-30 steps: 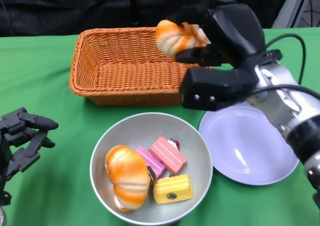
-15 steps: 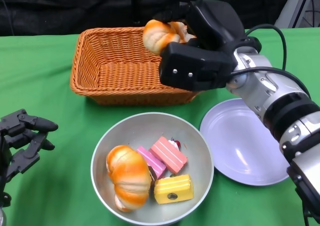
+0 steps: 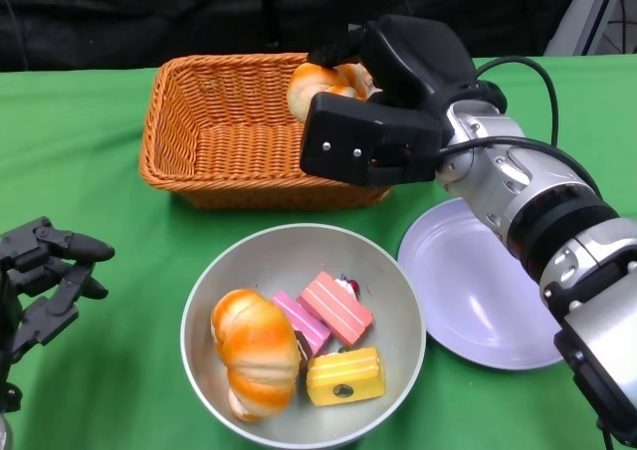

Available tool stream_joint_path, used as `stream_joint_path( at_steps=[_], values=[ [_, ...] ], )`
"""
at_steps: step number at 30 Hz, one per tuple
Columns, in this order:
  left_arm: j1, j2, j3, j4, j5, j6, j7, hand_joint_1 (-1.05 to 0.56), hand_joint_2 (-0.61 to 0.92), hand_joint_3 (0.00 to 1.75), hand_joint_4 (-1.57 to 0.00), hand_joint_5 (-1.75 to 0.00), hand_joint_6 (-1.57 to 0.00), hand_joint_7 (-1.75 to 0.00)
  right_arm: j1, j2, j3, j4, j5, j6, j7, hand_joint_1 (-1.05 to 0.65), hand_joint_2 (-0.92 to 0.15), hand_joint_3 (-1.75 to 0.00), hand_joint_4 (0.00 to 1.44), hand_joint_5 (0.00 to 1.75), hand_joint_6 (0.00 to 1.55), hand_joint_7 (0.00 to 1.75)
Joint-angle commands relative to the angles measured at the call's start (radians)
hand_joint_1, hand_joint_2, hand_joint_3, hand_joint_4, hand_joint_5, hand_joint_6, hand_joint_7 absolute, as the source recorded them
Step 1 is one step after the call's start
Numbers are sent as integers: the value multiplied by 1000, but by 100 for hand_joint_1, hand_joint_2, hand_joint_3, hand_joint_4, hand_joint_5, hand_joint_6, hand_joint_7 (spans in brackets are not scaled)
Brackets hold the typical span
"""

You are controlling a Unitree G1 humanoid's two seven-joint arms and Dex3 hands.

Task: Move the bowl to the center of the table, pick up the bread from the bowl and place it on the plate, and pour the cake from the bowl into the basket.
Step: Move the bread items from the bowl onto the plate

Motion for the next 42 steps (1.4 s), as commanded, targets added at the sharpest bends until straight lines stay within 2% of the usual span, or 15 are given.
stream_joint_path(
  at_steps=[1,5,7,10,15,18,25,32,39,42],
  values=[
    [-2,20,7,13,-8,-12,0,-15,83,48,-90,-121,-98,-85,-14,-5,-2,-22,14,-13,-11,-25,-86,0,83,146,114,1],
    [-5,21,7,17,-6,-13,4,-16,82,50,-89,-122,-97,-86,12,-11,-14,-51,27,-42,-37,-26,-86,0,83,151,116,2],
    [-7,21,7,22,-8,-17,0,-16,83,50,-90,-122,-97,-86,44,-25,-24,-98,39,-68,-38,-27,-87,0,79,155,116,2],
    [-8,23,5,25,1,-21,7,-17,83,50,-89,-123,-96,-86,105,-53,-28,-196,53,-104,-25,-27,-88,0,76,153,113,0],
    [-11,19,3,27,-5,-19,-1,-14,83,51,-87,-127,-95,-88,286,-112,-30,-478,61,-127,20,-23,-88,0,79,149,116,2],
    [-13,20,-1,31,1,-21,3,-14,82,52,-86,-128,-94,-89,368,-139,-30,-602,51,-135,31,-22,-88,0,81,155,119,3],
    [-22,21,-5,38,16,-24,19,-14,79,59,-85,-129,-93,-91,561,-194,-61,-877,90,-109,141,-15,-85,0,85,131,121,3],
    [-22,20,-9,37,15,-30,19,-13,77,64,-86,-130,-93,-92,746,-235,-117,-1123,117,-70,230,-13,-85,0,82,140,122,4],
    [-26,25,-8,44,13,-30,17,-14,76,66,-86,-129,-92,-93,901,-268,-165,-1247,146,-96,260,-9,-85,-1,83,140,122,4],
    [-28,27,-8,46,18,-34,25,-13,76,67,-86,-130,-93,-93,934,-270,-178,-1271,152,-101,265,-9,-85,-1,83,141,122,4]
  ],
)
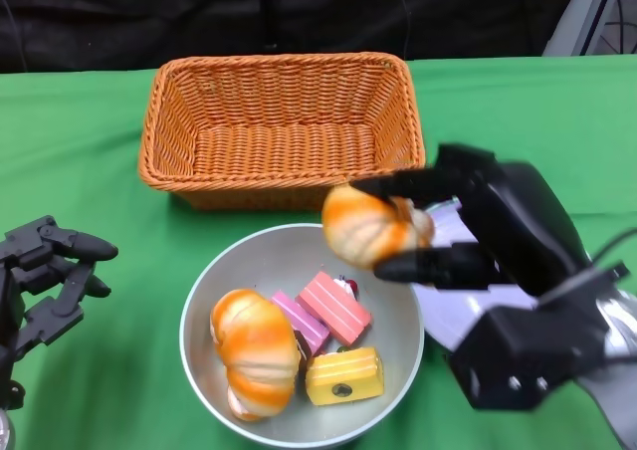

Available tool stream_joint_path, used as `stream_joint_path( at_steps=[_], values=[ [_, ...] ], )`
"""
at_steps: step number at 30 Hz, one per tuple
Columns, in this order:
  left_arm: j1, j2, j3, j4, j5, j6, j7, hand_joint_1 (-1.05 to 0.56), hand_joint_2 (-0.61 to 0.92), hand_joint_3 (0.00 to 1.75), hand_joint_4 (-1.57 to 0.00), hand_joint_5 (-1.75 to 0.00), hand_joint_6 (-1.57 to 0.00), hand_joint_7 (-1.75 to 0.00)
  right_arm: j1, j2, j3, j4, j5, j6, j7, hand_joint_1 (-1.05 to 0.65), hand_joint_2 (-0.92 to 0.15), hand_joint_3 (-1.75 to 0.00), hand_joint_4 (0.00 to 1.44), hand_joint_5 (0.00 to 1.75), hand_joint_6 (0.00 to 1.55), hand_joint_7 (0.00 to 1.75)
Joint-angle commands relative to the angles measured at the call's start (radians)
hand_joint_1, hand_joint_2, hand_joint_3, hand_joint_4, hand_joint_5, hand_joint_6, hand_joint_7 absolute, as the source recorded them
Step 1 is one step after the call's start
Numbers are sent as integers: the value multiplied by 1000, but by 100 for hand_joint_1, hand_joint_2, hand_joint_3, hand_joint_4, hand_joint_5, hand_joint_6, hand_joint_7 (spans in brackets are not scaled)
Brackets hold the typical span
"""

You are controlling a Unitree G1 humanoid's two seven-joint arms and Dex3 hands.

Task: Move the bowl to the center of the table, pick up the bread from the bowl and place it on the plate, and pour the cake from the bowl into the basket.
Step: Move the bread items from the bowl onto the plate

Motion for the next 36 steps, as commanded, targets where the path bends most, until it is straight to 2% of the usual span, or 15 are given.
stream_joint_path(
  at_steps=[1,13,17,22,29,36],
  values=[
    [-9,22,4,7,7,-10,18,-13,75,67,-86,-130,-92,-94,43,-17,-30,-43,27,-10,8,-9,-85,-1,82,141,122,4],
    [-13,25,5,11,3,-1,20,-13,74,71,-86,-130,-92,-94,115,-24,-63,-75,14,-21,0,-9,-86,-1,82,138,123,5],
    [-28,30,14,34,-12,-5,8,-11,74,73,-84,-132,-91,-96,184,-48,-122,-65,-12,25,-29,-2,-86,-1,84,134,122,5],
    [-32,34,13,45,-7,-12,10,-11,72,76,-83,-134,-90,-98,186,-51,-141,-47,-24,33,-41,1,-86,0,85,133,122,4],
    [-32,34,13,46,-12,-12,1,-11,69,82,-83,-136,-88,-103,165,-71,-179,47,-38,40,-93,4,-84,0,82,143,120,3],
    [-32,33,13,47,-17,-12,-3,-11,69,83,-82,-137,-87,-105,157,-78,-178,71,-36,30,-108,4,-84,0,81,149,120,3]
  ],
)
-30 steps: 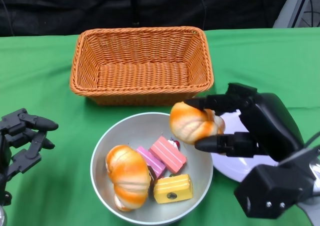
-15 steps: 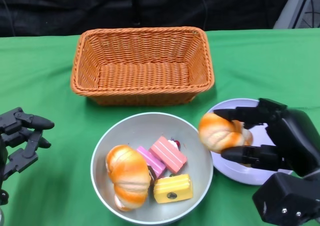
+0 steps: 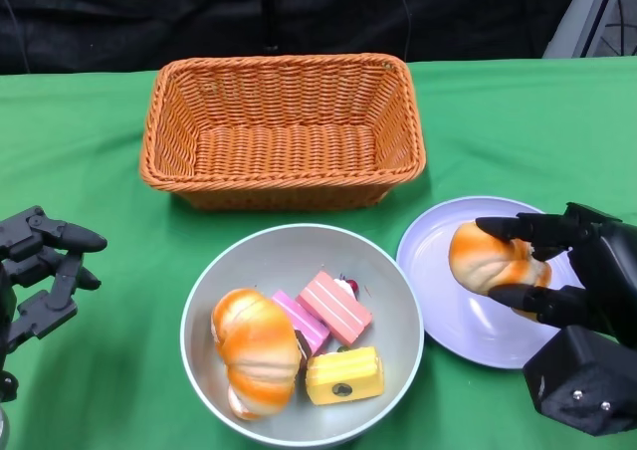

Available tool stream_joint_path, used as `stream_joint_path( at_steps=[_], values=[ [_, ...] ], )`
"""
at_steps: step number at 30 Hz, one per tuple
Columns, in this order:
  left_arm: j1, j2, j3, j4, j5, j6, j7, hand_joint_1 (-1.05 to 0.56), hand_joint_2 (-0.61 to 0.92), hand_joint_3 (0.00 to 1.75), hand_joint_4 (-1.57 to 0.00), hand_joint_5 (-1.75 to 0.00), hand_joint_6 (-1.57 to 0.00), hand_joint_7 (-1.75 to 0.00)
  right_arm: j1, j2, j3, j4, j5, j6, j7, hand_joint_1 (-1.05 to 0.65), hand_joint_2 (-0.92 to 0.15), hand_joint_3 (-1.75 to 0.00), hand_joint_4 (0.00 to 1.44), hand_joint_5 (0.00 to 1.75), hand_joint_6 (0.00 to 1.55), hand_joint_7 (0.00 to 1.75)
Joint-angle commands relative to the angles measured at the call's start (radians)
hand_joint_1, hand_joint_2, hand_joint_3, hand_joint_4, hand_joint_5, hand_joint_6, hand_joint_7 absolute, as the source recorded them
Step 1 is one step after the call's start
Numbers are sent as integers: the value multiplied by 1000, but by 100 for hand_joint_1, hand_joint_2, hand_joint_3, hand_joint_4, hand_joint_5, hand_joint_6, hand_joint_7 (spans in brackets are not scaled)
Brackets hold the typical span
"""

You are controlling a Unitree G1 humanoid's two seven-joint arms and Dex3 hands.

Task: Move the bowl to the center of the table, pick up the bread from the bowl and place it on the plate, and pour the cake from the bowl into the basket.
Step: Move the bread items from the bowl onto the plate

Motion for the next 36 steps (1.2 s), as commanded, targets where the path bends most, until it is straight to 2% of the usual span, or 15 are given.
stream_joint_path(
  at_steps=[1,9,13,16,17,18,20,22,23,24,26,31,32,33,36],
  values=[
    [-2,17,6,8,-9,-10,-8,-11,69,83,-82,-137,-87,-105,-14,-17,-10,5,9,-12,-17,4,-84,0,81,149,120,3],
    [2,19,3,10,-1,-18,-3,-11,69,83,-81,-138,-86,-106,-93,-17,36,130,-36,50,-8,-1,-84,0,83,127,117,1],
    [5,18,2,8,0,-16,0,-11,69,83,-82,-139,-87,-107,-130,-11,78,177,-50,68,10,-3,-86,0,86,106,113,0],
    [0,13,6,13,-4,-10,5,-10,69,84,-82,-139,-87,-107,-148,-22,111,178,-75,117,48,-8,-87,0,91,74,107,0],
    [-3,12,8,13,-6,-3,9,-10,68,84,-81,-139,-86,-107,-153,-34,126,158,-92,155,90,-13,-89,0,90,50,99,0],
    [-5,10,9,12,-7,0,13,-10,67,85,-80,-140,-86,-107,-155,-42,135,141,-103,184,121,-17,-90,-1,88,36,92,0],
    [-6,10,10,12,-7,3,15,-10,66,87,-79,-141,-86,-106,-156,-48,143,119,-113,216,151,-20,-92,-1,87,22,86,0],
    [-6,9,11,13,-7,3,14,-10,66,88,-79,-142,-86,-106,-154,-49,145,109,-113,229,159,-21,-92,-1,87,19,85,0],
    [-10,11,8,17,0,-2,20,-11,66,88,-79,-142,-86,-106,-157,-69,166,53,-132,294,261,-26,-91,-1,80,14,76,0],
    [-13,12,7,20,6,-5,24,-11,66,88,-81,-142,-87,-107,-159,-85,182,9,-147,346,340,-37,-90,-1,67,8,56,0],
    [-16,13,5,25,13,-10,29,-12,65,89,-83,-140,-87,-107,-159,-100,199,-49,-165,415,434,-47,-89,-1,56,3,40,0],
    [-17,14,3,28,15,-12,33,-12,65,89,-84,-139,-87,-108,-155,-102,205,-85,-172,460,468,-50,-89,0,54,1,36,0],
    [-16,14,4,29,11,-12,28,-12,65,89,-84,-139,-87,-108,-150,-104,225,-144,-200,517,536,-50,-89,0,54,1,36,0],
    [-15,15,5,28,9,-12,26,-11,65,89,-83,-139,-87,-109,-148,-109,244,-194,-230,563,594,-63,-88,0,35,1,20,0],
    [-14,15,6,29,4,-14,19,-11,64,92,-82,-141,-86,-111,-147,-120,277,-276,-295,638,685,-74,-88,-1,23,0,10,0]
  ],
)
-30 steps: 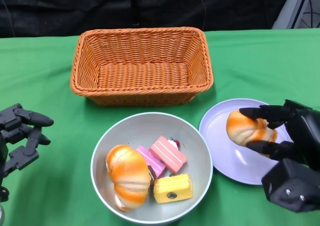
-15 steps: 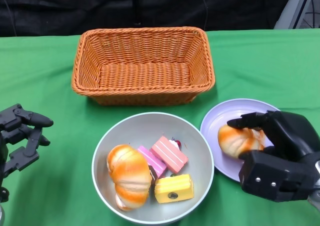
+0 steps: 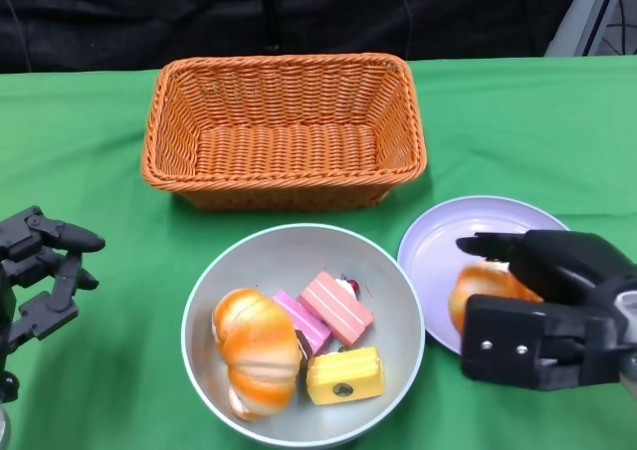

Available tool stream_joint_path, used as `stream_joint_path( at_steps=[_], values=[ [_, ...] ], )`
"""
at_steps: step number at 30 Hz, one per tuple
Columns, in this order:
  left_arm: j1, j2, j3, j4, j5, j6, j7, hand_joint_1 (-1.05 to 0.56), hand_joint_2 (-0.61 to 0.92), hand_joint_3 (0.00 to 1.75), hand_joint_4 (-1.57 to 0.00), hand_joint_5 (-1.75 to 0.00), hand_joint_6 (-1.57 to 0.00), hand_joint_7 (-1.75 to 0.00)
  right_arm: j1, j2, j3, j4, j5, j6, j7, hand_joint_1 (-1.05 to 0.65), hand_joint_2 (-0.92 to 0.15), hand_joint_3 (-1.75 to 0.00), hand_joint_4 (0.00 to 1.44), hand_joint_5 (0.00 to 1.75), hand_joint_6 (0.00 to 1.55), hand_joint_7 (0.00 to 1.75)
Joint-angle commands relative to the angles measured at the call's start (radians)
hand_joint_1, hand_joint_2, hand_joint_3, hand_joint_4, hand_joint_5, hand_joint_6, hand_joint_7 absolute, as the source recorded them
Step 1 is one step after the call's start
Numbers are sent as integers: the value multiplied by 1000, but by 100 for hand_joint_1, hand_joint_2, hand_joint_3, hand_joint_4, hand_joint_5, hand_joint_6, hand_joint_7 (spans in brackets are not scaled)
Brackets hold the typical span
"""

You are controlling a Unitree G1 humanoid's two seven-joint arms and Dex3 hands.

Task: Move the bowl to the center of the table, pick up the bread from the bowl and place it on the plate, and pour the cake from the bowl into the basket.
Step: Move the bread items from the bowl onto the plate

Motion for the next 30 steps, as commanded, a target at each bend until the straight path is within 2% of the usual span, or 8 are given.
stream_joint_path(
  at_steps=[1,9,14,22,30],
  values=[
    [-6,17,6,8,-5,-10,1,-11,64,92,-81,-142,-86,-112,2,-27,21,-67,-48,57,67,-75,-88,0,22,0,10,0],
    [-6,17,6,8,-5,-10,0,-11,62,95,-81,-143,-85,-113,3,-23,25,-82,-64,79,87,-76,-88,0,22,0,9,0],
    [-4,16,9,2,-13,-2,-4,-12,64,92,-81,-144,-82,-116,10,-35,15,-155,-76,94,128,-80,-90,-1,19,0,8,0],
    [6,20,5,-6,-11,-6,-4,-9,64,95,-78,-146,-80,-119,93,27,-54,-331,25,59,38,-71,-85,0,28,4,15,2],
    [15,14,1,-23,-11,-4,-8,-10,65,93,-79,-144,-80,-119,127,35,-91,-502,105,14,36,-74,-87,0,37,7,21,2]
  ],
)
